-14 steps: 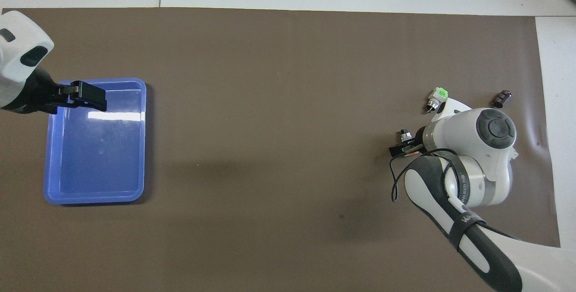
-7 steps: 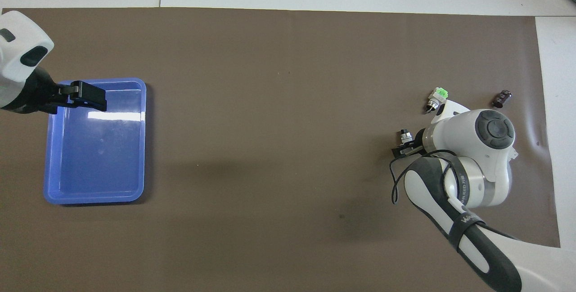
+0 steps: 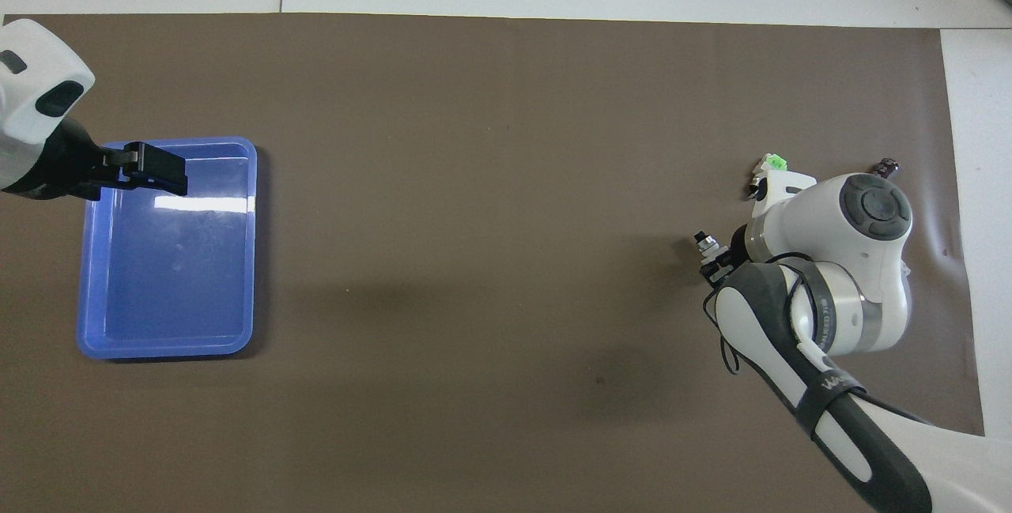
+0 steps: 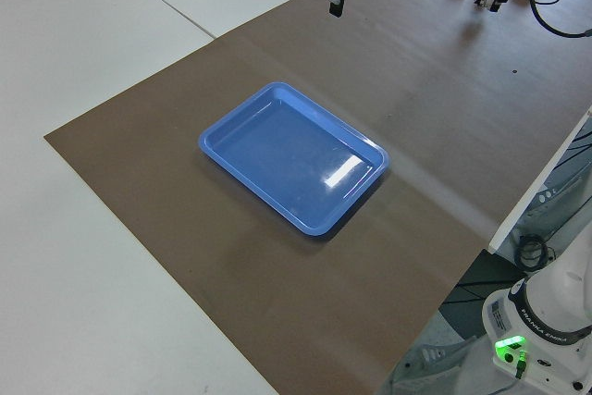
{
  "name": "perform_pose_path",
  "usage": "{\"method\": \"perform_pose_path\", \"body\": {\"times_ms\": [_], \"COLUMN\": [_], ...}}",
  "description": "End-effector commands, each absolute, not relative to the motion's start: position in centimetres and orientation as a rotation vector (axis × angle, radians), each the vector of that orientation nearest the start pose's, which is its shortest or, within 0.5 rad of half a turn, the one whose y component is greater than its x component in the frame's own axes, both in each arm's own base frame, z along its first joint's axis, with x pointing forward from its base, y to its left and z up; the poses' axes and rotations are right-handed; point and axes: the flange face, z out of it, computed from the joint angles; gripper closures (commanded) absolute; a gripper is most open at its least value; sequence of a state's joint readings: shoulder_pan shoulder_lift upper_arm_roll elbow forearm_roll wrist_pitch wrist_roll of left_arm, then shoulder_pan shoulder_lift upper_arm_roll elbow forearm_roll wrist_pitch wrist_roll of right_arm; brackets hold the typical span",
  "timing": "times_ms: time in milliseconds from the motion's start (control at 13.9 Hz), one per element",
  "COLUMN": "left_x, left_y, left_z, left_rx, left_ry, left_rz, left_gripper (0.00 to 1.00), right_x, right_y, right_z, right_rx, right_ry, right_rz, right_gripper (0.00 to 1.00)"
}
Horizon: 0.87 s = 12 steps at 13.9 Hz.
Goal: Turn and place switch with both arms
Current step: 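Lift the switch with the right gripper while the left gripper reaches forward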
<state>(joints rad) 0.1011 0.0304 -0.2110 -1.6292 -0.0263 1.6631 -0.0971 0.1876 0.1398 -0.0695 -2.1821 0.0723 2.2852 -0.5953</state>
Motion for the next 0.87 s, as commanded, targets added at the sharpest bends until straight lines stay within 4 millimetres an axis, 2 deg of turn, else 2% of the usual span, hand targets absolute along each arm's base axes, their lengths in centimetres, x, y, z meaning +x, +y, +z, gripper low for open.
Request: {"method": "perform_pose_path", "body": {"times_ms": [0, 144, 361, 505, 649, 793], "left_x": [55.8, 55.8, 55.8, 55.9, 55.8, 55.7], "left_y": [-5.9, -5.9, -5.9, -5.9, -5.9, -6.3], "left_z": [59.0, 59.0, 59.0, 58.9, 59.0, 59.3], "left_rx": [-3.182, -3.182, -3.182, -3.182, -3.182, -3.182], "left_ry": [0.009, 0.009, 0.009, 0.008, 0.009, 0.021], "left_rz": [-0.009, -0.006, -0.006, -0.006, -0.006, -0.018], "left_gripper": [0.0, 0.0, 0.0, 0.0, 0.0, 0.0], "right_x": [56.0, 57.0, 57.4, 57.3, 56.7, 55.8], "right_y": [9.0, 12.8, 19.4, 23.0, 26.0, 29.0], "right_z": [36.0, 39.2, 43.9, 48.1, 50.6, 51.9], "right_rx": [-2.803, -2.704, -2.552, -2.453, -2.362, -2.256], "right_ry": [-1.29, -1.459, -1.391, -1.35, -1.398, -1.49], "right_rz": [-0.05, -0.169, -0.369, -0.498, -0.566, -0.662], "right_gripper": [1.0, 1.0, 1.0, 1.0, 1.0, 1.0]}}
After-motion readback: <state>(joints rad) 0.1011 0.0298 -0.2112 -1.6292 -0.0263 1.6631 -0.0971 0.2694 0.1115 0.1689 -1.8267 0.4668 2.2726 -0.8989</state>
